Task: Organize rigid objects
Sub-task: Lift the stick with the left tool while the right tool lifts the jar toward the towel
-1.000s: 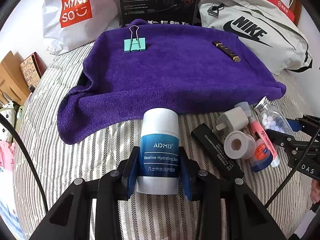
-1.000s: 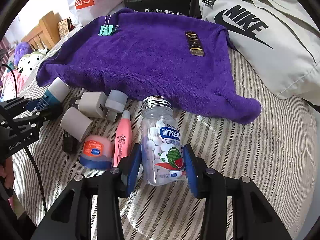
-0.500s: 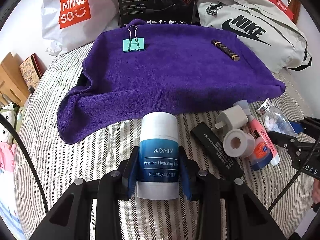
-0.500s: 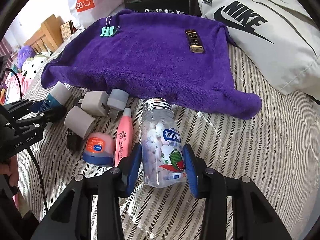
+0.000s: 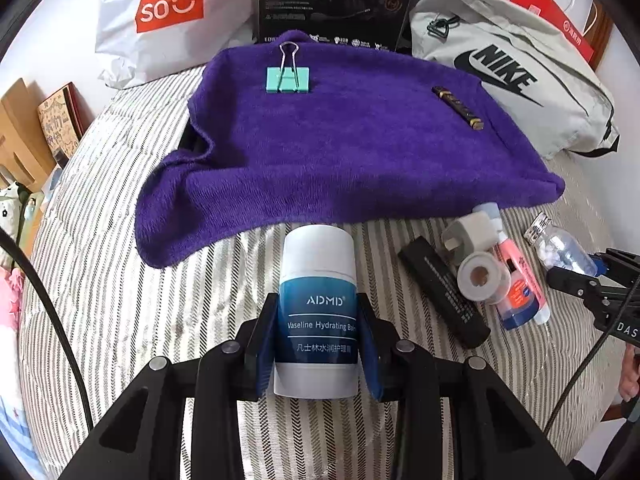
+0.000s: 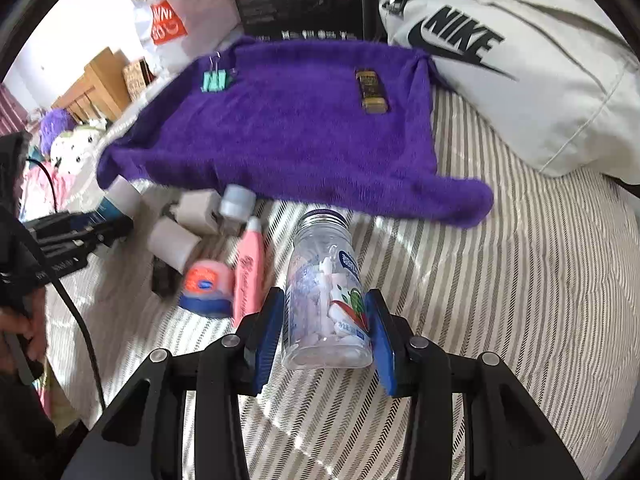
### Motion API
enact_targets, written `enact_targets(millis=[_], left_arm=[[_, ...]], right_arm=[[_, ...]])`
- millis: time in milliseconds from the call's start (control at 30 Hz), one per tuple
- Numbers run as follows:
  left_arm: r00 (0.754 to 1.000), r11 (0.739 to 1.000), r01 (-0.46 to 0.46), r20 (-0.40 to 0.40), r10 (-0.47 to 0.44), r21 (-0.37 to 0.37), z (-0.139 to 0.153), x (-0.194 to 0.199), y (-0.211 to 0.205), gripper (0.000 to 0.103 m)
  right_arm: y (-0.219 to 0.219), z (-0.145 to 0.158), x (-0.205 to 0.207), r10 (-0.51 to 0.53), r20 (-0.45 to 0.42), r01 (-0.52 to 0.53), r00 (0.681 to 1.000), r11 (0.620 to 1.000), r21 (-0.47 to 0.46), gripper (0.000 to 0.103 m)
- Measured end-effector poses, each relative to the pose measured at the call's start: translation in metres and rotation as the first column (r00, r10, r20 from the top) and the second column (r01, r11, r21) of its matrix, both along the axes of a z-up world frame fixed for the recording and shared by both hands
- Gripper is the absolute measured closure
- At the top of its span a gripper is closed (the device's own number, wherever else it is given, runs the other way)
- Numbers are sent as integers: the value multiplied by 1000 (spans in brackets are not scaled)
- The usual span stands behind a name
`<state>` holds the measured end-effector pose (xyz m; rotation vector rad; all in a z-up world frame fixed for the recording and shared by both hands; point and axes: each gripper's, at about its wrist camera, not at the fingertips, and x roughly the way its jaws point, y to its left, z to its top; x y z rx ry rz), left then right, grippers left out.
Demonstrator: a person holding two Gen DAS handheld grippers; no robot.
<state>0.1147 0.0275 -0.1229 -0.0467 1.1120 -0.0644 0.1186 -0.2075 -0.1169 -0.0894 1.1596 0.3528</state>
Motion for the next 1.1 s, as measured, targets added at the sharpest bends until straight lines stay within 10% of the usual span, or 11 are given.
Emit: enact_targets(millis=[533, 1100], left_arm=[[1000, 998, 24, 4, -24, 55, 0, 4, -11, 68], [999, 996, 0, 44, 4, -86, 21, -12, 17, 69]], right_arm=[[17, -15, 3, 37, 24, -35, 999, 995, -89, 59], [2, 9, -6, 18, 16, -18, 1000, 999, 28, 62]])
